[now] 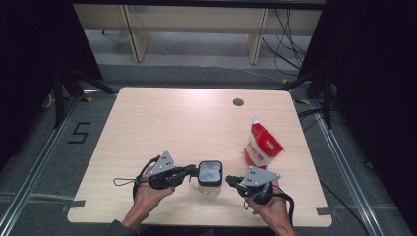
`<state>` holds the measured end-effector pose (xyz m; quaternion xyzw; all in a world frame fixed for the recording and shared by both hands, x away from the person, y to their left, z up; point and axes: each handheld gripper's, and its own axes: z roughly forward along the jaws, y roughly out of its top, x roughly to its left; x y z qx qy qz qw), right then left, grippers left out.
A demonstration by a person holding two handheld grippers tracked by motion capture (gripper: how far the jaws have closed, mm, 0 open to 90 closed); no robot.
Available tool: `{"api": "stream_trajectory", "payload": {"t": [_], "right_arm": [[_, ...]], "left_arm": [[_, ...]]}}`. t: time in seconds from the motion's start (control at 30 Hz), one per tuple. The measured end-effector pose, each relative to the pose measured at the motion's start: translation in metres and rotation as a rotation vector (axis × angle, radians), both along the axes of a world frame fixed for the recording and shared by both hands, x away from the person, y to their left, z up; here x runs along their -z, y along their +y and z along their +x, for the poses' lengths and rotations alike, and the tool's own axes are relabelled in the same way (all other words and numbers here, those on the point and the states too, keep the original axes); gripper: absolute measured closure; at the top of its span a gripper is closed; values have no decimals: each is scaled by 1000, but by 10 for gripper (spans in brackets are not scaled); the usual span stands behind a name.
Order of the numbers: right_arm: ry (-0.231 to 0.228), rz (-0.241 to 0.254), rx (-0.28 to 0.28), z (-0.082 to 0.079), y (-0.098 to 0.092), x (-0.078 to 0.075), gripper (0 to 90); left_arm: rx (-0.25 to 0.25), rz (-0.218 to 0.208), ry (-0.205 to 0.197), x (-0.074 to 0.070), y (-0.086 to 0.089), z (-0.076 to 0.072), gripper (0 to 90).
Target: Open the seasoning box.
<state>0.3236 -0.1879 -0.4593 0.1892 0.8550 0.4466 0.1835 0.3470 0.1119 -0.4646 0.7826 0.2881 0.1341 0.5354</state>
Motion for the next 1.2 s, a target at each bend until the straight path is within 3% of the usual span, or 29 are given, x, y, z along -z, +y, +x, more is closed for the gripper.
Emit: {"api": "stream_trajectory", "payload": {"t": [0.43, 0.53, 0.63, 0.67, 0.9, 0.93, 1.2], "right_arm": [[-4, -8, -17, 4, 10, -3, 873], [8, 10, -10, 4, 13, -3, 875], [-10, -1, -27, 5, 13, -5, 874], [-9, 17, -19, 4, 14, -5, 874], [-12, 7, -29, 7, 19, -11, 874], [-18, 11, -37, 8, 21, -12, 874], [-26, 24, -38, 7, 27, -21, 869]], "left_arm": [[0, -5, -2, 1, 0, 0, 884], [-14, -33, -6, -2, 8, 1, 780], [43, 9, -37, -3, 18, -1, 695], [50, 23, -38, -2, 21, -3, 668], [83, 95, -10, 17, 20, 1, 560], [97, 126, -12, 22, 17, 4, 558], [118, 151, -12, 32, 5, 13, 557]]}}
